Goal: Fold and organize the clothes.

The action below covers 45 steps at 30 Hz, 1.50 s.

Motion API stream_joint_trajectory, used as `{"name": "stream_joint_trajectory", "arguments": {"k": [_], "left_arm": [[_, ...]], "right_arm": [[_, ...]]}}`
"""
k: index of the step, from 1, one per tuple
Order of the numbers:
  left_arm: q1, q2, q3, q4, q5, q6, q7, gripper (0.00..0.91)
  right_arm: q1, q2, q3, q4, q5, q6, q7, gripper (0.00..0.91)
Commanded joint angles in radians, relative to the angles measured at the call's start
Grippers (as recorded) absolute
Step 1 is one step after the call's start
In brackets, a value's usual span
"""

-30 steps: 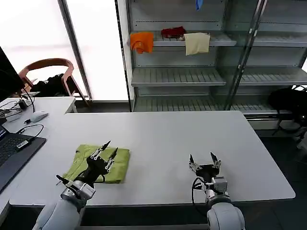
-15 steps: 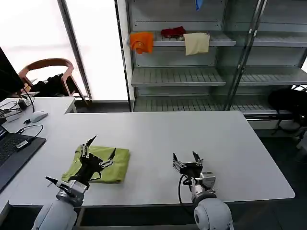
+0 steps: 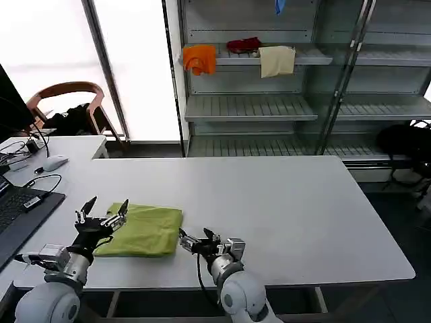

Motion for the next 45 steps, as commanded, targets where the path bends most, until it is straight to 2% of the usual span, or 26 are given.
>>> {"name": "stream_joint_trajectory", "arguments": {"k": [1, 9, 16, 20, 21, 22, 23, 28, 37, 45], "left_arm": [[0.022, -0.015, -0.068, -0.015, -0.213, 0.044, -0.046, 0.907], [0.029, -0.028, -0.048, -0.033, -0.204, 0.048, -0.045, 0.907], [0.028, -0.047, -0.017, -0.045, -0.187, 0.049, -0.045, 0.907], [0.023, -0.061, 0.002, -0.049, -0.171, 0.048, -0.046, 0.907], [0.021, -0.064, 0.005, -0.049, -0.167, 0.048, -0.046, 0.907], [0.021, -0.068, 0.009, -0.048, -0.165, 0.048, -0.045, 0.907], [0.021, -0.072, 0.012, -0.049, -0.161, 0.048, -0.045, 0.907], [0.02, -0.08, 0.022, -0.046, -0.149, 0.048, -0.046, 0.907], [0.016, -0.078, 0.023, -0.047, -0.143, 0.047, -0.046, 0.907], [0.017, -0.073, 0.012, -0.028, -0.143, 0.041, -0.046, 0.907]], "right_arm": [[0.05, 0.05, -0.087, -0.104, 0.138, -0.017, 0.018, 0.907], [0.068, 0.05, -0.088, -0.12, 0.153, -0.016, -0.044, 0.907], [0.088, 0.05, -0.088, -0.127, 0.168, -0.017, -0.057, 0.907], [0.118, 0.05, -0.099, -0.142, 0.197, -0.016, -0.034, 0.907], [0.126, 0.05, -0.101, -0.143, 0.206, -0.016, -0.027, 0.826], [0.132, 0.05, -0.1, -0.143, 0.213, -0.016, -0.024, 0.484], [0.139, 0.05, -0.098, -0.143, 0.221, -0.016, -0.016, 0.01], [0.151, 0.05, -0.092, -0.149, 0.23, -0.015, 0.008, 0.0], [0.153, 0.05, -0.076, -0.147, 0.216, -0.012, 0.011, 0.0], [0.146, 0.048, -0.019, -0.076, 0.223, -0.012, 0.032, 0.0]]}}
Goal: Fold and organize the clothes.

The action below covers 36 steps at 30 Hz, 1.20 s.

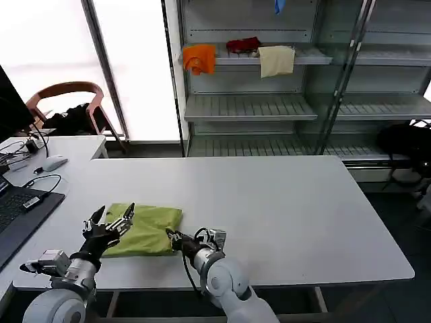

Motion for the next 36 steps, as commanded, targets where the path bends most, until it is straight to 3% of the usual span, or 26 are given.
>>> {"name": "stream_joint_trajectory", "arguments": {"k": [1, 6, 19, 36], "left_arm": [[-0.001, 0.003, -0.006, 0.016, -0.001, -0.003, 0.0, 0.907], [-0.003, 0.007, -0.008, 0.02, -0.001, -0.005, 0.001, 0.907], [-0.018, 0.01, 0.011, 0.035, 0.01, -0.004, 0.004, 0.907], [-0.009, 0.005, 0.021, 0.025, 0.025, -0.003, 0.004, 0.907]], "right_arm": [[0.008, 0.037, 0.06, 0.074, 0.026, 0.003, 0.024, 0.0], [-0.015, -0.015, 0.117, 0.147, 0.059, 0.001, 0.032, 0.0], [-0.137, -0.255, 0.272, 0.282, 0.179, 0.0, 0.025, 0.0], [-0.168, -0.262, 0.303, 0.289, 0.139, 0.0, 0.009, 0.0]]}}
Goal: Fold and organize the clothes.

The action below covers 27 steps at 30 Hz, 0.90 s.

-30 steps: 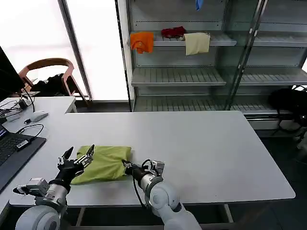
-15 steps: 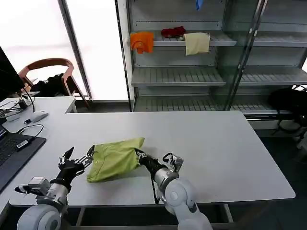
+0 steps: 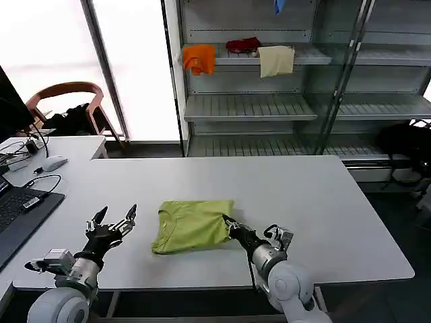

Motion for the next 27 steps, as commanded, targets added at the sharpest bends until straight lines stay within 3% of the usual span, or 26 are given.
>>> {"name": "stream_joint_trajectory", "arguments": {"k": [1, 7, 19, 22, 24, 25, 27], "left_arm": [[0.004, -0.001, 0.001, -0.001, 0.001, 0.0, 0.0, 0.907], [0.002, -0.003, 0.005, -0.004, 0.001, 0.0, 0.001, 0.907], [0.001, -0.003, 0.007, 0.0, 0.0, 0.002, 0.004, 0.907], [0.001, -0.003, 0.006, 0.004, -0.001, 0.002, 0.004, 0.907], [0.001, -0.001, 0.004, 0.007, -0.003, 0.002, 0.005, 0.907], [0.001, -0.001, 0.002, 0.009, -0.005, 0.002, 0.005, 0.907], [0.001, 0.001, -0.001, 0.016, -0.008, 0.0, 0.005, 0.907]], "right_arm": [[-0.024, -0.072, 0.036, 0.026, -0.002, 0.001, -0.007, 0.907], [-0.028, -0.046, 0.052, 0.026, -0.07, 0.002, -0.043, 0.907], [-0.027, -0.04, 0.069, 0.022, -0.097, 0.002, -0.046, 0.907], [-0.027, -0.028, 0.096, 0.018, -0.256, 0.003, -0.08, 0.907], [-0.031, -0.002, 0.135, 0.015, -0.485, 0.005, -0.141, 0.907], [-0.03, 0.007, 0.161, 0.01, -0.676, 0.008, -0.186, 0.907], [-0.028, -0.026, 0.175, 0.011, -0.781, 0.035, -0.19, 0.907]]}}
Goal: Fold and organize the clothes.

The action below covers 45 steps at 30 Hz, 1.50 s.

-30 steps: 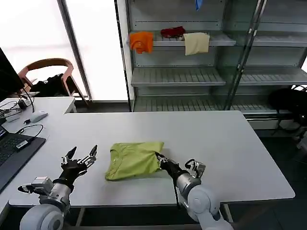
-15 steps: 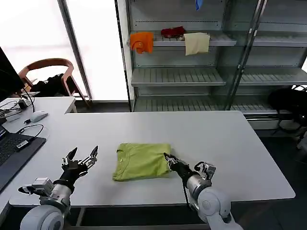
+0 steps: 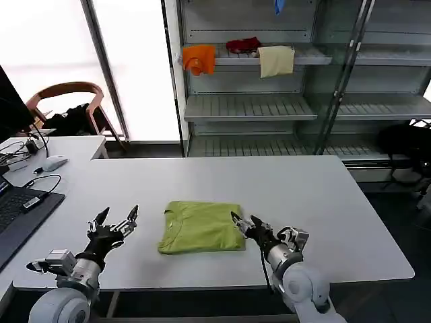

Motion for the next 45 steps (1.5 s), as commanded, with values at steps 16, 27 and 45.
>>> {"name": "stream_joint_trajectory", "arguments": {"k": [16, 27, 45], "left_arm": [[-0.015, 0.022, -0.036, 0.067, -0.076, -0.005, 0.028, 0.907], [-0.008, 0.034, -0.03, 0.067, -0.054, 0.009, 0.009, 0.907], [0.015, 0.023, -0.026, 0.061, -0.017, -0.014, -0.015, 0.907]], "right_arm": [[-0.028, -0.061, 0.218, 0.103, -0.734, 0.004, -0.181, 0.907], [-0.051, -0.065, 0.208, 0.169, -0.769, 0.004, -0.195, 0.907], [-0.107, -0.046, 0.213, 0.201, -0.827, 0.058, -0.169, 0.907]]}}
